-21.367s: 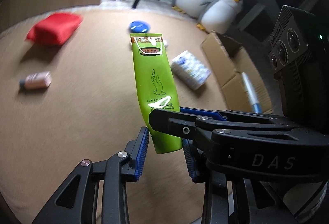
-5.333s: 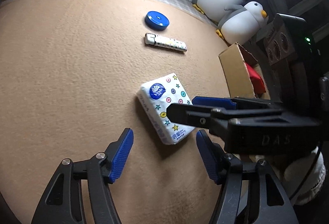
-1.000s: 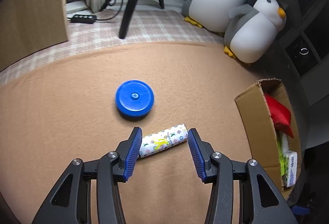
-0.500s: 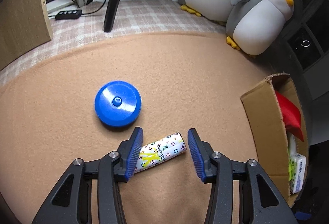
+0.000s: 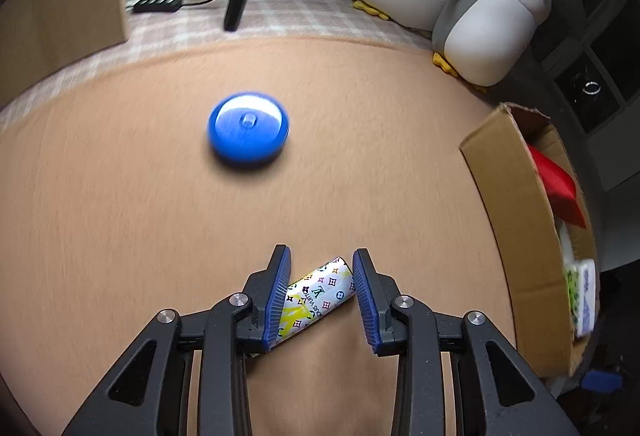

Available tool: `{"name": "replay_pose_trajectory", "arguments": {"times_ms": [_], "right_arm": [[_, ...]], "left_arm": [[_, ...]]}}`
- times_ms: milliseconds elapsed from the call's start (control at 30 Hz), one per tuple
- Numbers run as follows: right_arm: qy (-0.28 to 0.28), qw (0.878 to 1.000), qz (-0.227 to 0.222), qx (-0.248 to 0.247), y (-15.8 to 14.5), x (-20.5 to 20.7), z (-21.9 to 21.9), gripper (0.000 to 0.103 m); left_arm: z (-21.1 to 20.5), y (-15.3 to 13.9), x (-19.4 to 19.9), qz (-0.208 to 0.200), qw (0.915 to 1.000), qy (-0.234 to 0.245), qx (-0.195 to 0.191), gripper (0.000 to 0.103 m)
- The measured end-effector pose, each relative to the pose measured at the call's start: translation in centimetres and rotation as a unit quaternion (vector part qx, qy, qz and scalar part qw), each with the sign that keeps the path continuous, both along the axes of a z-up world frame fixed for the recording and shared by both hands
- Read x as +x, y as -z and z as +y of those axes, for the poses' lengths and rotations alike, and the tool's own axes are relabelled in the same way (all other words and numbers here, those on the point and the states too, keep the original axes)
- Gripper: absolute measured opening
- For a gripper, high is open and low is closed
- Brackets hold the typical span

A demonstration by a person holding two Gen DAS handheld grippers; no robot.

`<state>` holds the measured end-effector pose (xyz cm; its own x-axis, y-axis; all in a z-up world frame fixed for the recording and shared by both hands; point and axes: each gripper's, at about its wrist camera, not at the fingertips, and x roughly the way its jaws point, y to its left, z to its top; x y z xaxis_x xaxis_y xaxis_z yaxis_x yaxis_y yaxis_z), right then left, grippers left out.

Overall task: Organize objects
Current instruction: 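Move the left gripper to the patterned lighter on the carpet, then grasp the patterned lighter with the left gripper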

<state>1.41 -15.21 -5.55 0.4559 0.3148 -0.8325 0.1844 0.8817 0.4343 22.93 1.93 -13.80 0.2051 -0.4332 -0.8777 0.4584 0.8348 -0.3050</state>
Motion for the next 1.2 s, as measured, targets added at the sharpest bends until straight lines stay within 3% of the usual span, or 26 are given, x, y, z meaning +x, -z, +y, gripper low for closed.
{"name": "replay_pose_trajectory", "arguments": {"times_ms": [200,333,500,833,1033,1133,1200], "right_arm": [[-0.025,1.0,-0.003,0.003,0.3,1.5,1.7,0.047],[-0.038,0.999,0.0,0.008,0.8,2.5,3.0,0.047],[-0.044,0.999,0.006,0.02,1.6,3.8,3.9,0.047],[-0.045,0.998,0.019,0.03,2.5,6.8,4.6,0.048],[-0.056,0.997,0.033,0.036,3.8,9.0,5.3,0.049],[-0.066,0.996,0.045,0.042,4.9,10.5,6.0,0.05],[-0.07,0.995,0.051,0.045,5.6,11.4,6.4,0.05]], "left_arm": [[2.4,-0.4,-2.4,0.006,0.9999,-0.009,-0.006,0.035],[4.8,-1.5,-2.3,-0.008,0.9994,-0.028,-0.021,0.036],[6.7,-1.0,-1.9,0.005,0.9994,-0.021,-0.026,0.036],[6.6,0.0,-4.7,0.026,0.9986,0.024,-0.04,0.035],[6.6,0.2,-6.7,0.033,0.9973,0.016,-0.063,0.036],[6.2,0.3,-7.4,0.046,0.9961,0.021,-0.073,0.044],[5.7,0.0,-7.7,0.032,0.9978,0.017,-0.056,0.049]]}}
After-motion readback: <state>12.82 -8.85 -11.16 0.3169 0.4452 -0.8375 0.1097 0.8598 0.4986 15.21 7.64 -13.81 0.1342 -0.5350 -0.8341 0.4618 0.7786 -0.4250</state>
